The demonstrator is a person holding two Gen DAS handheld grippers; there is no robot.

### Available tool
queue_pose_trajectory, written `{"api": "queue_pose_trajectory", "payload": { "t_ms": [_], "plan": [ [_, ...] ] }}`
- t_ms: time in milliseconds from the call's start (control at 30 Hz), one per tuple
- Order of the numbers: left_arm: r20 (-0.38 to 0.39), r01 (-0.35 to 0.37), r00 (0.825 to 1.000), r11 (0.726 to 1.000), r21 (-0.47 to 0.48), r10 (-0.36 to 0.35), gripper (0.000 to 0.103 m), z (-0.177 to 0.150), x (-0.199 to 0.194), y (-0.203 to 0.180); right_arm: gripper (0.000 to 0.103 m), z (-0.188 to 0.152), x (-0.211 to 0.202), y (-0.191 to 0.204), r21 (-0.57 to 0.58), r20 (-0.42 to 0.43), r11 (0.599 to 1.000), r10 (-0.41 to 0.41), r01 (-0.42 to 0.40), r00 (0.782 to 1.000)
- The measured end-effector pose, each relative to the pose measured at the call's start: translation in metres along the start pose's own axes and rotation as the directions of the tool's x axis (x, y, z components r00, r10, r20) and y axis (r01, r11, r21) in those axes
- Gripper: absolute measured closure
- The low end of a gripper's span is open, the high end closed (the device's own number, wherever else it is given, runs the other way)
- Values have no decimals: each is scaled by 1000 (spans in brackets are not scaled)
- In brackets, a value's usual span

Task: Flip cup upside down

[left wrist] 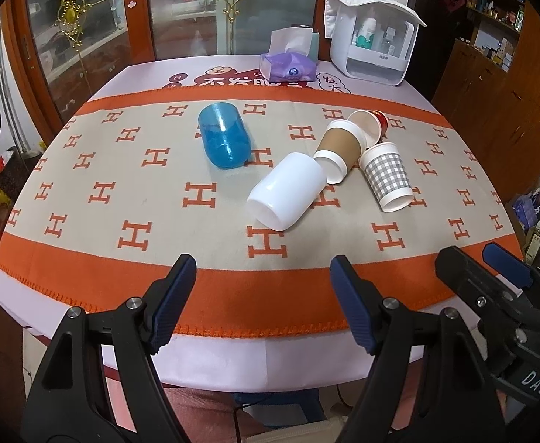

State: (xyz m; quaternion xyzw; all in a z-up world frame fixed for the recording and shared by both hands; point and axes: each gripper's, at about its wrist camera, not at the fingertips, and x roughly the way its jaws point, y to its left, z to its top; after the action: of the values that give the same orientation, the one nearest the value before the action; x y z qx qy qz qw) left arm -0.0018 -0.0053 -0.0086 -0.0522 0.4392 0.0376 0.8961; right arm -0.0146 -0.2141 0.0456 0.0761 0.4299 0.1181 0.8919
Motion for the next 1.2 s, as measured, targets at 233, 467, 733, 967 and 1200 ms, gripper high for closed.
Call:
{"api": "queue_pose_trajectory", "payload": {
  "t_ms": [233,467,733,967,1200],
  "plan": [
    [-4,1,1000,1000,-2,-1,30,-1,1,2,11,0,1,2,-1,0,1000,-4,4,1000],
    [-19,0,1000,1000,-2,0,30,-1,6,2,11,0,1,0,1,-7,1000,-7,7,1000],
    [-45,-2,999,1000,1,2,30,2,17,-1,11,0,18,2,6,-27,1000,-15,16,1000],
    [-52,5,999,998,57,-2,30,11,28,-4,11,3,26,1,0,-27,1000,-17,17,999],
    [-57,32,998,992,124,-25,30,37,45,-3,11,16,46,-8,4,-43,1000,-16,16,999]
  ]
}}
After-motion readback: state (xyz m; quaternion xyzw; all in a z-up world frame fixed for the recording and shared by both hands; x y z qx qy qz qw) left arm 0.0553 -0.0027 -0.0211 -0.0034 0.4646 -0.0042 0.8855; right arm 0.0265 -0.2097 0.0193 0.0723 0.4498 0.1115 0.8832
